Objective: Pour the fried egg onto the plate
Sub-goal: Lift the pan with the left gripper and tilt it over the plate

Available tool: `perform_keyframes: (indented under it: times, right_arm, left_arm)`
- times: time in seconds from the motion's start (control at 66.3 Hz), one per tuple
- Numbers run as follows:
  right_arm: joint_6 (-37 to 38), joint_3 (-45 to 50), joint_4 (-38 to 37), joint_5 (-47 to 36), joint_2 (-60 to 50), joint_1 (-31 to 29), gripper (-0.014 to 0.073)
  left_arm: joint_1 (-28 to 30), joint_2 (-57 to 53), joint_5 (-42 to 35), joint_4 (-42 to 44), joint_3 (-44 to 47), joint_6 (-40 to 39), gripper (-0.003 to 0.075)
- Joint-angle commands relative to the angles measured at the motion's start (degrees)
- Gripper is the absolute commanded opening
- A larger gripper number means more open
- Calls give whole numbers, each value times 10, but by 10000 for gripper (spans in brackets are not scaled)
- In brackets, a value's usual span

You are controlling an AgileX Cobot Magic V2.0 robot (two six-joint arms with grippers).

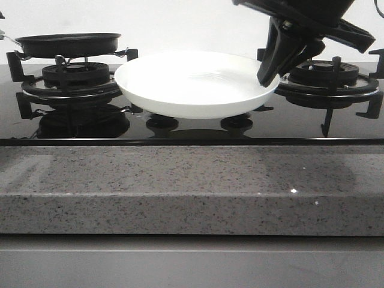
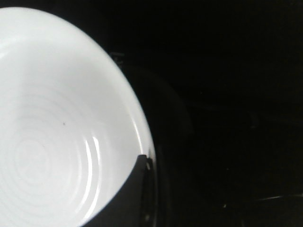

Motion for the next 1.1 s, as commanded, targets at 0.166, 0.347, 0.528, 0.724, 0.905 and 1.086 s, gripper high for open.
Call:
perform_keyframes:
  times: [0.166,0.347,0.528,0.724,0.905,1.086]
  right_arm:
    - [-3,-12,0,-19,-19,0,-111]
    - [-3,-12,0,-19,-19,0,-111]
    - [-3,-12,0,-19,-19,0,-111]
    - [-3,-12,0,-19,-19,0,-111]
    - [-3,-12,0,-19,-19,0,-111]
    - [-3,-12,0,-19,-19,0,-111]
  left_arm:
    - [-3,-22,23,-42,-18,-4,148]
    - [-3,-23,24,-42,-18,-4,25]
    - [0,-27,53,-70,-18,-1,-20]
    - [1,-46,65,-102,-19,15,-20]
    - [-1,-83,63,-102,-24,30,-20]
    - [-1,-129,65,-101,-24,59,-20]
